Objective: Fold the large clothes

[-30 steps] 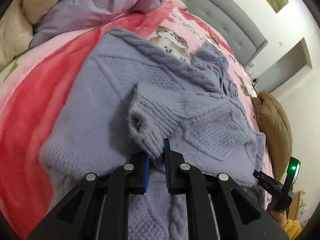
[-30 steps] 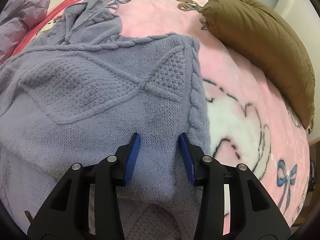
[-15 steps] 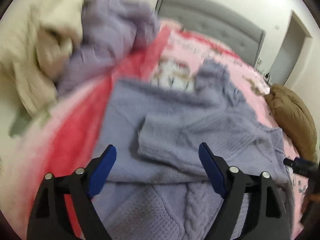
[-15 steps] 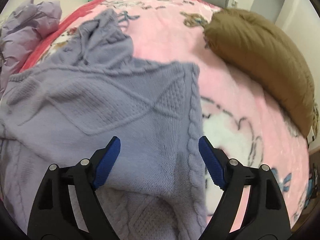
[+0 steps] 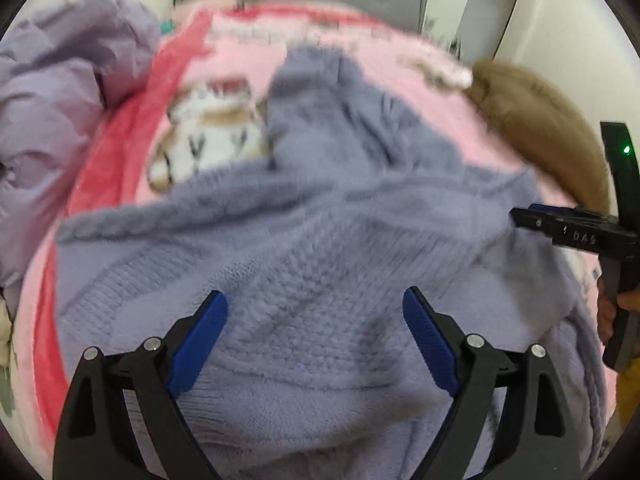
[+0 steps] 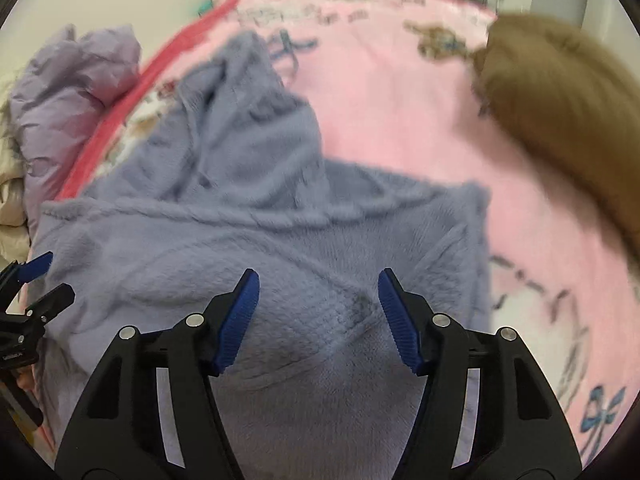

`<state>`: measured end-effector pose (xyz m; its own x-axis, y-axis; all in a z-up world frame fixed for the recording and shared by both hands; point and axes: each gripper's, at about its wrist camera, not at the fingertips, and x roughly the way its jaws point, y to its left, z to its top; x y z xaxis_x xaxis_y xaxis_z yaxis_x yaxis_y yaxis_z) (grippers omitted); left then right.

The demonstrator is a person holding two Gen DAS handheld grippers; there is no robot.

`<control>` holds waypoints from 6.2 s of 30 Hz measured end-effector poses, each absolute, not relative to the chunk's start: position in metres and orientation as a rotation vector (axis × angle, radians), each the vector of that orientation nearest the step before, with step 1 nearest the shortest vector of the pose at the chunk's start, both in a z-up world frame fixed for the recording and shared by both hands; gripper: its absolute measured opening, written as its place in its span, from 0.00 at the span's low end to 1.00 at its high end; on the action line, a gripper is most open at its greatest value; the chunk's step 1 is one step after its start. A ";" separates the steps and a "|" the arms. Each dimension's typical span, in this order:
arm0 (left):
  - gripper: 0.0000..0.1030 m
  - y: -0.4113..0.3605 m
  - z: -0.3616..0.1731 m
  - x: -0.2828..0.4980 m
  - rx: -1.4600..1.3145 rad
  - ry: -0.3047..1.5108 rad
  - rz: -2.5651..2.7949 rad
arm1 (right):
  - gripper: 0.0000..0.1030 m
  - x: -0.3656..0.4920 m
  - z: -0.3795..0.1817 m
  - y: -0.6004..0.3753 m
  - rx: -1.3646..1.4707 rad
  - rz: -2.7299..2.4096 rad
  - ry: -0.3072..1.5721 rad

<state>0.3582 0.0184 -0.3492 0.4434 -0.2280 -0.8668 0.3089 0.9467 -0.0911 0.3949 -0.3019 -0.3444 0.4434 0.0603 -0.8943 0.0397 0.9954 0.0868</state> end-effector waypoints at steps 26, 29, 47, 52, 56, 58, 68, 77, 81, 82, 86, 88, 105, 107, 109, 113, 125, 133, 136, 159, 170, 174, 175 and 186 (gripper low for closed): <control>0.91 0.040 -0.358 0.304 0.066 0.927 -0.220 | 0.71 0.325 -0.338 -0.309 0.081 -0.017 0.999; 0.91 0.046 -0.358 0.297 0.031 0.910 -0.209 | 0.69 0.307 -0.347 -0.314 0.114 -0.005 1.019; 0.91 0.053 -0.312 0.301 -0.023 0.841 -0.204 | 0.72 0.317 -0.325 -0.312 0.137 0.146 1.020; 0.91 0.043 -0.281 0.368 0.007 0.826 -0.335 | 0.72 0.377 -0.294 -0.320 0.177 0.226 0.974; 0.91 0.027 -0.294 0.455 0.043 0.919 -0.337 | 0.69 0.455 -0.299 -0.312 0.152 0.262 1.016; 0.91 0.019 -0.308 0.491 0.066 0.966 -0.322 | 0.62 0.495 -0.305 -0.302 0.123 0.267 1.039; 0.64 0.006 -0.365 0.595 -0.065 1.175 -0.290 | 0.59 0.621 -0.350 -0.262 -0.001 0.275 1.181; 0.25 -0.014 -0.384 0.620 -0.127 1.282 -0.290 | 0.19 0.647 -0.379 -0.270 0.153 0.353 1.289; 0.07 0.002 -0.374 0.623 -0.215 1.238 -0.242 | 0.13 0.637 -0.363 -0.272 0.157 0.365 1.226; 0.07 0.008 -0.369 0.620 -0.218 1.212 -0.230 | 0.13 0.634 -0.357 -0.275 0.164 0.363 1.204; 0.07 0.022 -0.359 0.615 -0.165 1.203 -0.229 | 0.11 0.621 -0.330 -0.299 0.231 0.327 1.137; 0.06 0.032 -0.348 0.605 -0.189 1.154 -0.224 | 0.08 0.611 -0.320 -0.310 0.208 0.275 1.110; 0.48 0.072 -0.347 0.577 -0.175 1.052 -0.196 | 0.34 0.573 -0.346 -0.352 0.309 0.163 1.114; 0.59 0.069 -0.329 0.581 -0.124 0.977 -0.250 | 0.55 0.572 -0.328 -0.352 0.256 0.182 1.068; 0.67 0.060 -0.324 0.596 -0.067 0.977 -0.288 | 0.59 0.580 -0.310 -0.352 0.187 0.183 1.011; 0.71 0.040 -0.347 0.639 0.001 1.128 -0.288 | 0.63 0.620 -0.309 -0.354 0.210 0.202 1.052; 0.32 0.012 -0.387 0.657 -0.013 1.184 -0.334 | 0.12 0.687 -0.363 -0.306 0.053 0.363 1.274; 0.06 0.025 -0.367 0.653 -0.016 1.099 -0.332 | 0.11 0.674 -0.348 -0.325 0.183 0.339 1.150; 0.06 0.038 -0.349 0.648 -0.072 1.057 -0.366 | 0.07 0.664 -0.330 -0.329 0.169 0.326 1.104; 0.06 0.059 -0.293 0.350 -0.076 1.027 -0.677 | 0.05 0.385 -0.269 -0.351 0.462 0.590 1.067; 0.09 0.069 -0.348 0.329 -0.106 1.093 -0.552 | 0.05 0.320 -0.345 -0.334 0.418 0.449 1.290; 0.18 0.068 -0.339 0.316 -0.073 1.068 -0.546 | 0.08 0.319 -0.350 -0.337 0.476 0.412 1.256; 0.21 0.070 -0.336 0.311 -0.071 1.065 -0.538 | 0.08 0.319 -0.347 -0.337 0.488 0.416 1.245; 0.46 0.061 -0.334 0.257 -0.326 1.078 -0.507 | 0.57 0.270 -0.322 -0.325 0.627 0.350 1.092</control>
<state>0.2569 0.0609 -0.3342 0.3764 -0.5421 -0.7513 0.2332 0.8402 -0.4895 0.2695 -0.3253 -0.3221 0.4304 0.5553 -0.7116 0.0376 0.7767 0.6288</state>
